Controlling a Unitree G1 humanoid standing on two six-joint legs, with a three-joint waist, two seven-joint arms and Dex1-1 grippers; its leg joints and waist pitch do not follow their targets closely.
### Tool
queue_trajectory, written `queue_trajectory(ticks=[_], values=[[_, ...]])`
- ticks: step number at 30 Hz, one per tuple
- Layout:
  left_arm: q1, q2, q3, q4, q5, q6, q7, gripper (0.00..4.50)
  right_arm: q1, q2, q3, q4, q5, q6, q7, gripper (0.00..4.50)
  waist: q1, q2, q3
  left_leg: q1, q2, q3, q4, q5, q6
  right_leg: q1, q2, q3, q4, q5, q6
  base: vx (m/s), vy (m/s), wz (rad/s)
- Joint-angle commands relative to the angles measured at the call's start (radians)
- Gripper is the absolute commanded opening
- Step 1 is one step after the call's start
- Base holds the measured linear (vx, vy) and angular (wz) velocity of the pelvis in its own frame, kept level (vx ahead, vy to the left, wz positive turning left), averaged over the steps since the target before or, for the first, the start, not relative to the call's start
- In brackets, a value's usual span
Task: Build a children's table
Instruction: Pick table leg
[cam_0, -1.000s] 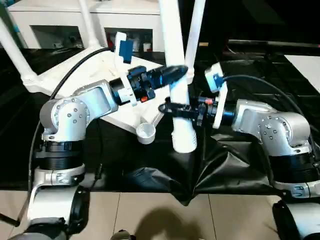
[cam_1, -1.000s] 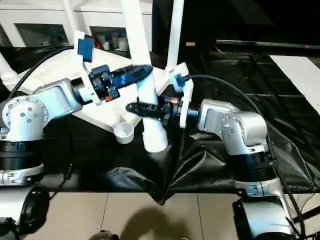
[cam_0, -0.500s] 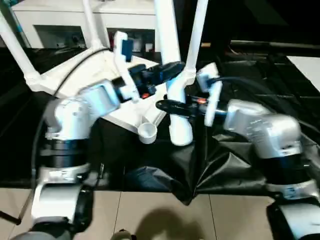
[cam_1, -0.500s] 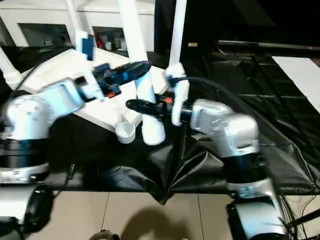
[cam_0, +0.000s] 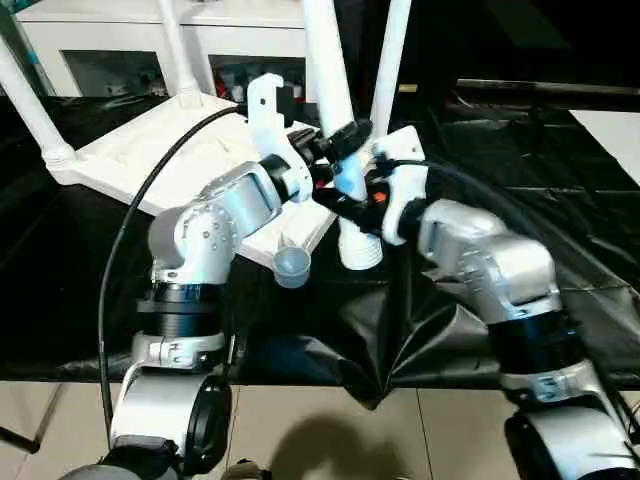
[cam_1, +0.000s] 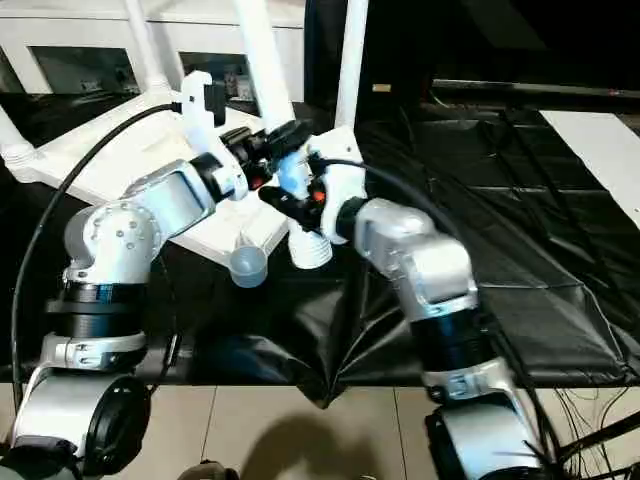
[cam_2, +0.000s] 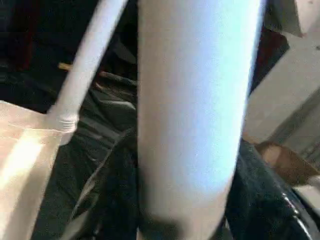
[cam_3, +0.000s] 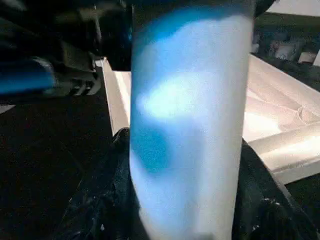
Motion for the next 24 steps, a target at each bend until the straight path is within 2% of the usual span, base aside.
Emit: queue_trajectory(ticks=[1,5,6,10,11,12,18,24], values=[[-0.013,0.009,0.028,0.006,0.014,-0.017,0.027,1.91,0.003,-0.002,-0.002,-0.003,-0.009,-0.024,-0.009,1.84,0.000,-0.007,-0.085,0.017,0.007,0.000,-0.062,-0.151,-0.028,0.058,-0.048,0.039,-0.072,-0.149,-0.157,0.000,0.000,0.00],[-0.006,0.025,0.015,-0.012,-0.006,-0.002,-0.010,1.86,-0.002,-0.007,-0.001,0.004,-0.013,-0.072,0.015,1.84,0.001,-0.007,-0.085,0.016,0.007,0.001,-0.061,-0.148,-0.025,0.058,-0.049,0.039,-0.070,-0.143,-0.159,0.000,0.000,0.00],[-0.001,0.038,-0.001,-0.022,-0.008,0.003,-0.038,1.86,-0.002,0.004,-0.031,0.004,0.027,-0.046,0.035,2.40,0.000,-0.010,-0.085,0.016,0.006,0.001,-0.062,-0.148,-0.023,0.058,-0.048,0.039,-0.071,-0.144,-0.160,0.000,0.000,0.00],[0.014,0.101,-0.068,-0.071,-0.022,0.054,-0.161,1.86,-0.008,-0.032,-0.050,-0.011,0.082,0.018,0.111,2.71,0.001,-0.006,-0.084,0.018,0.008,0.000,-0.063,-0.154,-0.015,0.056,-0.047,0.039,-0.068,-0.148,-0.160,0.000,0.000,0.00],[0.017,0.120,-0.085,-0.084,-0.023,0.064,-0.192,1.85,-0.010,-0.055,-0.045,-0.019,0.090,0.038,0.141,2.81,0.002,-0.010,-0.085,0.018,0.009,0.000,-0.063,-0.147,-0.015,0.058,-0.048,0.038,-0.066,-0.138,-0.166,0.000,0.000,0.00],[0.019,0.143,-0.104,-0.098,-0.026,0.078,-0.230,1.85,-0.010,-0.092,-0.036,-0.032,0.105,0.070,0.190,2.89,0.002,-0.007,-0.085,0.019,0.010,0.000,-0.062,-0.146,-0.013,0.058,-0.047,0.039,-0.066,-0.134,-0.169,0.000,0.000,0.00],[0.016,0.203,-0.156,-0.127,-0.030,0.085,-0.329,1.85,-0.008,-0.201,-0.011,-0.052,0.150,0.150,0.333,2.94,0.008,-0.011,-0.084,0.016,0.010,0.003,-0.060,-0.138,-0.014,0.060,-0.051,0.041,-0.066,-0.142,-0.173,0.000,0.000,0.00],[0.019,0.209,-0.180,-0.144,-0.030,0.087,-0.357,1.85,-0.002,-0.225,0.012,-0.059,0.161,0.194,0.359,2.94,0.007,-0.013,-0.083,0.015,0.009,0.003,-0.060,-0.140,-0.017,0.059,-0.051,0.040,-0.069,-0.182,-0.171,0.000,0.000,0.00]])
